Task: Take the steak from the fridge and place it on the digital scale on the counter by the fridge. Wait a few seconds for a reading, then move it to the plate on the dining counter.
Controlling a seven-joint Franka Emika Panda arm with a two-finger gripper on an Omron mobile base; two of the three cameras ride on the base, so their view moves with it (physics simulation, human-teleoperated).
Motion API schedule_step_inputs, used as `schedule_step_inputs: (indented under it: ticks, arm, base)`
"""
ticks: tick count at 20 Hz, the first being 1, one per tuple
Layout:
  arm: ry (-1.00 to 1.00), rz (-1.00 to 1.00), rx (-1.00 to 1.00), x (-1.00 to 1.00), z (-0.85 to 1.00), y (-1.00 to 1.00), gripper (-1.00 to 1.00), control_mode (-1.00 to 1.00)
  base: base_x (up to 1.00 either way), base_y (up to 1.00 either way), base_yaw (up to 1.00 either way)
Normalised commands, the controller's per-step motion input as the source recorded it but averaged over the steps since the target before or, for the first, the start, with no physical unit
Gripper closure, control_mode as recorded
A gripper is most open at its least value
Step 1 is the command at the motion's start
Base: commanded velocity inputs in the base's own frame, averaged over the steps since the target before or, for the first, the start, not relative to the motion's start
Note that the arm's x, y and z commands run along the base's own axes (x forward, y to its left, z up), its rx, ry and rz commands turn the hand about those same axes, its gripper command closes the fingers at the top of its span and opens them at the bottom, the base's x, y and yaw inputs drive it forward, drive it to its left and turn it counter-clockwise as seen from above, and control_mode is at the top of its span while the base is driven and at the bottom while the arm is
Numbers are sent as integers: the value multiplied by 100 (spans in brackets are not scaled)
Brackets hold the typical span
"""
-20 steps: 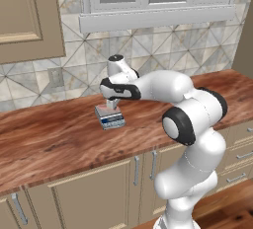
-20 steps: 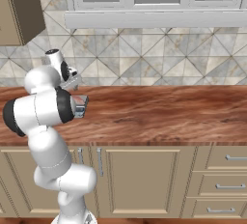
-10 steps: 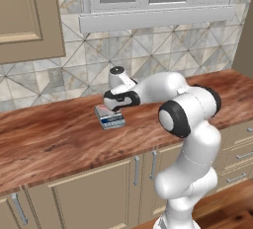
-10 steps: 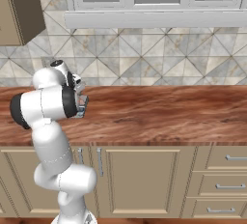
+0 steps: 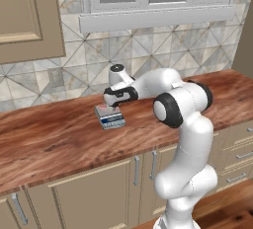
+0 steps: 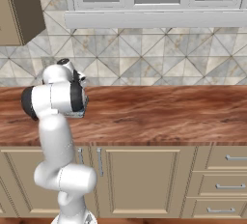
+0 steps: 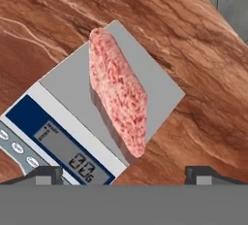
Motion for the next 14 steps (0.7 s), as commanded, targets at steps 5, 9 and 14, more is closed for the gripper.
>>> schedule_step_inputs:
  ticks: [5,9,14]
  arm:
    - [1,0,0,51,-9,9,-100,-100]
    - [2,0,0,37,-13,23,-100,-100]
    - [0,0,0,9,-11,27,-100,-100]
  base:
    - [0,0,0]
    - [0,0,0]
    - [0,0,0]
